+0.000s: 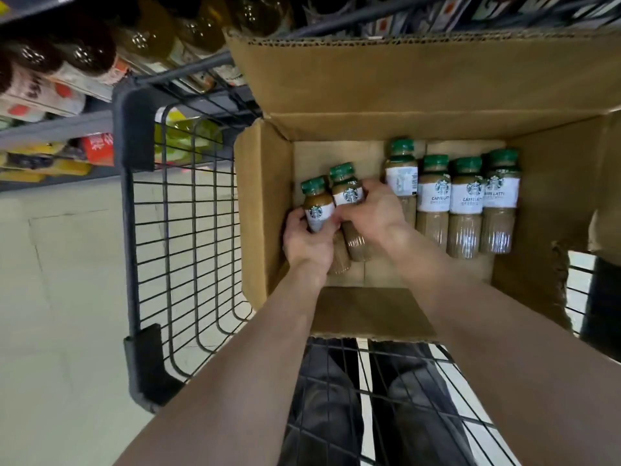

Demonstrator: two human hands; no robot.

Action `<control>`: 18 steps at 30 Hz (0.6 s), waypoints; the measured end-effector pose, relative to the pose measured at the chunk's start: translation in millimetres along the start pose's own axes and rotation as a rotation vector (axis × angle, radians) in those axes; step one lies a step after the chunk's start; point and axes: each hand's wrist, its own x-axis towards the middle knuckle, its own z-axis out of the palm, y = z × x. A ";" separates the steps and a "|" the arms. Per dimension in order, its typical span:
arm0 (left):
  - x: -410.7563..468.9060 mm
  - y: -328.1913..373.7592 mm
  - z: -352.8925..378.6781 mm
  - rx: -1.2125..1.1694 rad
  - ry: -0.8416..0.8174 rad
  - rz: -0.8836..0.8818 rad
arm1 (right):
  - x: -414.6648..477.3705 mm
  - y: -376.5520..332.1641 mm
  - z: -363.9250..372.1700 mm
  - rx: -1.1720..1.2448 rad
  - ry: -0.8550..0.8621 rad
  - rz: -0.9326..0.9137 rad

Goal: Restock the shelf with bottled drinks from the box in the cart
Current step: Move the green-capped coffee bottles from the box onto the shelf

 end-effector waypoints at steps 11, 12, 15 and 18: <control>-51.9 29.1 -24.4 -0.041 -0.194 0.068 | -68.2 9.6 -39.6 0.291 0.051 0.026; -59.4 35.9 -31.0 -0.004 -0.205 0.094 | -82.3 6.3 -45.5 0.310 0.060 0.034; -83.3 59.7 -54.8 0.077 -0.206 0.202 | -123.5 -8.1 -62.1 0.339 0.096 0.039; -109.4 85.9 -80.5 0.091 -0.226 0.288 | -163.8 -30.8 -70.9 0.366 0.207 0.009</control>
